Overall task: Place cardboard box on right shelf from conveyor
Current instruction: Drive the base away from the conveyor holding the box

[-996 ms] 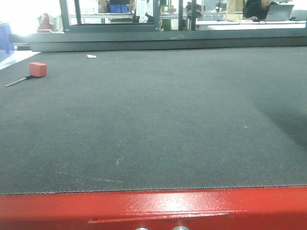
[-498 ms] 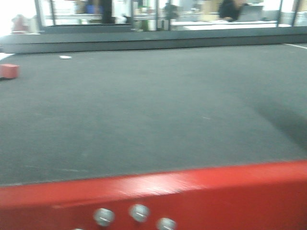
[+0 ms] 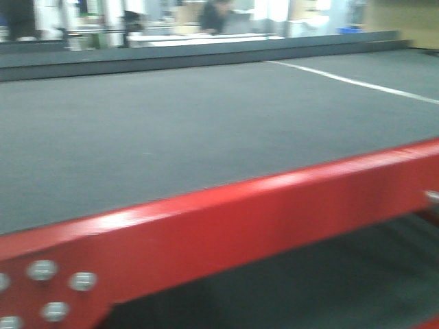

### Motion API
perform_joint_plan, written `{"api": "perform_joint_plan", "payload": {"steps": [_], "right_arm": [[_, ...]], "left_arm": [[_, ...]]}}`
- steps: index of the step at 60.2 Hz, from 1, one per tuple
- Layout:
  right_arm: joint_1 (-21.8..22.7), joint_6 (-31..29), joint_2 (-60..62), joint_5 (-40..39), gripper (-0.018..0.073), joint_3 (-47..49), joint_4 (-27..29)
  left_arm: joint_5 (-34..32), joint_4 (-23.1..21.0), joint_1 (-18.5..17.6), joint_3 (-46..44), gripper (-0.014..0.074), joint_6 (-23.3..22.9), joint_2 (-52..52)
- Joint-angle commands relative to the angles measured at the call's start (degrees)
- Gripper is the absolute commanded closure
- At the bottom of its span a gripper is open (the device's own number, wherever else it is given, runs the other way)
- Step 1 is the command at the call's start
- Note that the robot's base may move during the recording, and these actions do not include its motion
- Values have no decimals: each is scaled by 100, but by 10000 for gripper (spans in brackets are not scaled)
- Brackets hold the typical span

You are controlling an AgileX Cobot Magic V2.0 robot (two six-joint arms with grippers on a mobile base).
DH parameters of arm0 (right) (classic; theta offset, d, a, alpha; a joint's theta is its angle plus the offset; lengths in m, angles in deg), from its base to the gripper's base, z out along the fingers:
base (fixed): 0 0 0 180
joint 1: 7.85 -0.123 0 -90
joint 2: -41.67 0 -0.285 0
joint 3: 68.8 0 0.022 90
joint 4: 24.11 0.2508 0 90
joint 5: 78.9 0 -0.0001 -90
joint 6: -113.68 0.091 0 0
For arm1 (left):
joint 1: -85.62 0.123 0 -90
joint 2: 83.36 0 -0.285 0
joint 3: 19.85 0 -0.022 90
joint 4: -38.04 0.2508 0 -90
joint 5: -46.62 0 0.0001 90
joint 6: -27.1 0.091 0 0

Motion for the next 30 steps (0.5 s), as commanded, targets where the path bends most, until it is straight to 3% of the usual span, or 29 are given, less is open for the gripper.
{"api": "perform_joint_plan", "payload": {"steps": [1, 30], "right_arm": [[11, -52, -73, -605, 356, 144, -18], [11, -52, -73, -605, 356, 144, -18]], "left_arm": [[-479, -34, -26, 49, 713, 1, -83], [-479, -34, -26, 49, 713, 1, -83]]}}
